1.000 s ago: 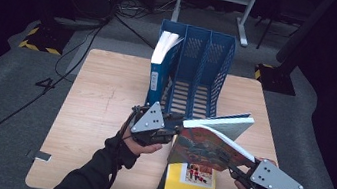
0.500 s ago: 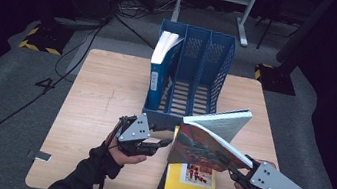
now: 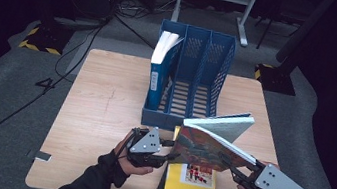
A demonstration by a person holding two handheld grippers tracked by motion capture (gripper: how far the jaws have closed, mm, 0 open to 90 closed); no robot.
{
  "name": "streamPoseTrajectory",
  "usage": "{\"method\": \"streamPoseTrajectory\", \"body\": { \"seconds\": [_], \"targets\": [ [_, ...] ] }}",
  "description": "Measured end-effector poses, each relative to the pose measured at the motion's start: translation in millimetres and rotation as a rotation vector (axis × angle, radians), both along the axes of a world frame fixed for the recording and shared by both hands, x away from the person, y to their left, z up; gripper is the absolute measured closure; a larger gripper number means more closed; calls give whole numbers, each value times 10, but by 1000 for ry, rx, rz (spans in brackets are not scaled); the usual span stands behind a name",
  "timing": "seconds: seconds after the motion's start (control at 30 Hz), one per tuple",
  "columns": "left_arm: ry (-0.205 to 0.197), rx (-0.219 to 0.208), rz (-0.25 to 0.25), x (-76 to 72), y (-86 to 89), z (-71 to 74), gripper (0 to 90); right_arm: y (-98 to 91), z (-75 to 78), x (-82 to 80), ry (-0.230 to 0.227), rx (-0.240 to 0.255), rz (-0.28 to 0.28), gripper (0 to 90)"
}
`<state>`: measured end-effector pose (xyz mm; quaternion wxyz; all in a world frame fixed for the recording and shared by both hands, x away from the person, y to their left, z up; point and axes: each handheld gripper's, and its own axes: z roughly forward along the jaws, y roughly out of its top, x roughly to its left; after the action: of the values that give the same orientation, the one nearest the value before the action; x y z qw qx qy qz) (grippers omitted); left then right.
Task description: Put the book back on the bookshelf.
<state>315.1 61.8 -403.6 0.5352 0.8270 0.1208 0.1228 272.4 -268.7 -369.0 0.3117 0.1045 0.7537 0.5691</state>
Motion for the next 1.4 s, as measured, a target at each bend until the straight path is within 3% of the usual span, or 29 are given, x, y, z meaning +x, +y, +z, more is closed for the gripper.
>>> {"method": "streamPoseTrajectory", "body": {
  "seconds": [0.13,0.27,0.53,0.8,1.1,1.4],
  "targets": [
    [34,-62,-16,90,-72,25,668,-31,-4,-26,0,5,-4,757],
    [8,-59,-26,111,-172,67,664,-73,-4,-43,-8,4,-17,742],
    [12,-49,-33,151,-269,168,646,-138,-20,-48,12,17,-27,748],
    [-1,-83,-72,175,-335,265,644,-142,-12,-47,6,9,-35,728],
    [-27,-129,-81,161,-394,378,649,-217,-41,-38,13,16,-99,654],
    [-33,-137,-98,152,-412,406,724,-306,-134,60,85,8,-135,483]
  ]
}}
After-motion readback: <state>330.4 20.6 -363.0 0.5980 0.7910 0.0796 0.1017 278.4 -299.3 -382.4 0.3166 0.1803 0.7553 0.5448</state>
